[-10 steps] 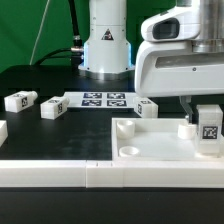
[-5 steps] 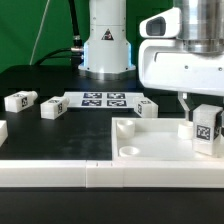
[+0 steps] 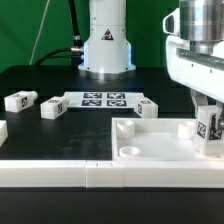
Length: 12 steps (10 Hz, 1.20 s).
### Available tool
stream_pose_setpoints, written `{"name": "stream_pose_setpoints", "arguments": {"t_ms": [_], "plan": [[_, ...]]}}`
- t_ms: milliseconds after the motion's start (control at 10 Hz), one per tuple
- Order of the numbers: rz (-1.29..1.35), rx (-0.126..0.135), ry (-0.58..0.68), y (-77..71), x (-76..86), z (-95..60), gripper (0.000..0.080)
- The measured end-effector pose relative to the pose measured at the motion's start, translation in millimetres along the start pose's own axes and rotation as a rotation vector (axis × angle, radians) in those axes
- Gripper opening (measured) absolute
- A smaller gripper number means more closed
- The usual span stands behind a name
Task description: Assemble one leg
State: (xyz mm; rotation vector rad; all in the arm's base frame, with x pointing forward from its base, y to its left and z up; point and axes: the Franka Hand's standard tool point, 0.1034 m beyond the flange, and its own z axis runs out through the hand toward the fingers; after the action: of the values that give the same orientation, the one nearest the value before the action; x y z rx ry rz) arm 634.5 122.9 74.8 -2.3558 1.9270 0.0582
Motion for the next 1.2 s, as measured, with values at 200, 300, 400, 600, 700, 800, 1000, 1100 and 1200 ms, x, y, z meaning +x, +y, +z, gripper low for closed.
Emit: {"name": "stream_pose_setpoints", "arguments": {"t_ms": [200,300,400,600,700,800,1000,1100,1200], "plan": [[0.077,0.002,-0.011,-0.2,0.3,0.0,0.0294],[0.146,0.003,-0.019,-0.3,-0.9,0.0,0.0294],[0.113,0.002,-0.019,-0.2,-1.2,0.3,0.0294],[0.024,0.0,-0.019,0.0,-0.3,0.0,0.0474],[-0.073,-0.004,-0.021,-0.6,-0.5,-1.4,0.0605],[-0.172,-0.003,-0.021,-1.0,-0.5,-1.6,0.064],[-0.376,-0.006,-0.022,-0.7,-2.1,-1.9,0.0648],[-0.511,-0.006,-0.021,-0.7,-3.2,-1.7,0.0648],[-0.624,-0.005,-0.021,-0.6,-3.3,-1.6,0.0649]]}}
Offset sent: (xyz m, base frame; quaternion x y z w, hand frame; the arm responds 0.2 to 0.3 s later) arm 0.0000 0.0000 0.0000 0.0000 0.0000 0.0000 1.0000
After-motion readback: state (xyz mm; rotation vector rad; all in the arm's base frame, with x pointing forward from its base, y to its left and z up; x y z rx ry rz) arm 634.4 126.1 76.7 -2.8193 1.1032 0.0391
